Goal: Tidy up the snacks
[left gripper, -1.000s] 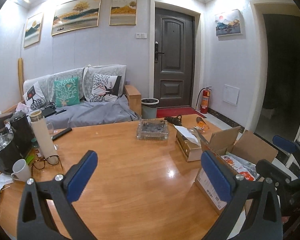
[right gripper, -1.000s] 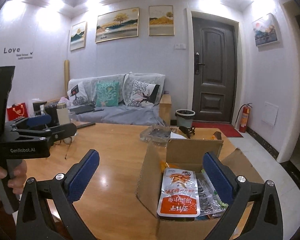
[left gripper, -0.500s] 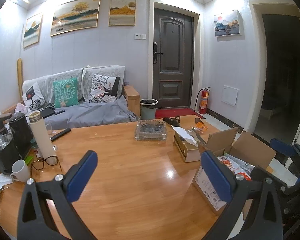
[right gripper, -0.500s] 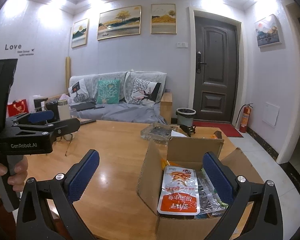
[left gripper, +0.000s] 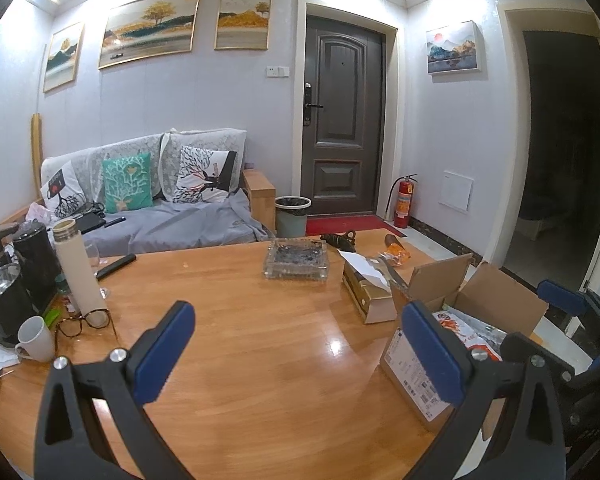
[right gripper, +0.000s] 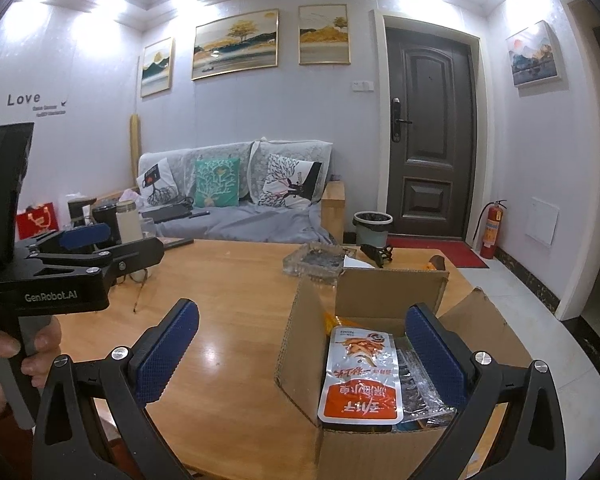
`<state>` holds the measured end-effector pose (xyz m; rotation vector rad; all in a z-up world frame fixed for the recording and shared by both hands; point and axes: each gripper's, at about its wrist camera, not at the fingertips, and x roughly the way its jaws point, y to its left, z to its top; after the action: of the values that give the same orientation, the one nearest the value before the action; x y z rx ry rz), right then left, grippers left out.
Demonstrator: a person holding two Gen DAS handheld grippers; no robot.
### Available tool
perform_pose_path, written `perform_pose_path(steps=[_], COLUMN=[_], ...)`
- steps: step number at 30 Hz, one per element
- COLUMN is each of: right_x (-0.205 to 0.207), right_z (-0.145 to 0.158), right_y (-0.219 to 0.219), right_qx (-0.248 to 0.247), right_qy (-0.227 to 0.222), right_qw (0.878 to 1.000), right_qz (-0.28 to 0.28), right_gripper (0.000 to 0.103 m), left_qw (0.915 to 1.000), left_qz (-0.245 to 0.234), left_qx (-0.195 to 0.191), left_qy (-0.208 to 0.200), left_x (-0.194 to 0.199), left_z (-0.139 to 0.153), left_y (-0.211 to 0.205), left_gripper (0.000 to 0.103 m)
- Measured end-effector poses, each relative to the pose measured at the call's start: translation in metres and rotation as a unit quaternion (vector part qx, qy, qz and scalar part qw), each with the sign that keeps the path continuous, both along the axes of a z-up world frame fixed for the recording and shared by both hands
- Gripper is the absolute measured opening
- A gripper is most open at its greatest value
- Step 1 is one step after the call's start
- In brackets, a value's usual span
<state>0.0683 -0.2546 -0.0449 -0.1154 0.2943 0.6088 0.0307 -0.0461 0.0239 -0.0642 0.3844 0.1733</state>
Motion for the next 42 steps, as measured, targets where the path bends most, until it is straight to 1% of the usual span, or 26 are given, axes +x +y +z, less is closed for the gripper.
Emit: perform_pose_path(steps=[11,24,42], right_x=[-0.0005,-0.0027,-0.0044], right_z=[-0.0002,0.0013,0.0035], right_y=[-0.0013,-0.0042,-0.0058], right_qx=[0.005,0.011,0.009], right_qy=[0.005,0.006,0.007], right_qw=[1.000,1.000,1.000], right_qz=[0.004,0.002,-0.001], right_gripper=[0.103,0.103,0.103], left_qw=[1.0000,1.0000,1.0000], left_qz=[0.001,0.004,0.005], left_qx=[0.003,-0.001,-0.003], left_qy=[-0.003,-0.007,-0.005], left_x=[0.0001,-0.0023,-0.0028], left_z=[-0.0014,0.0005,0.0012], left_y=[-0.0002,0.0023,0.0034], left_gripper=[0.102,0.102,0.102])
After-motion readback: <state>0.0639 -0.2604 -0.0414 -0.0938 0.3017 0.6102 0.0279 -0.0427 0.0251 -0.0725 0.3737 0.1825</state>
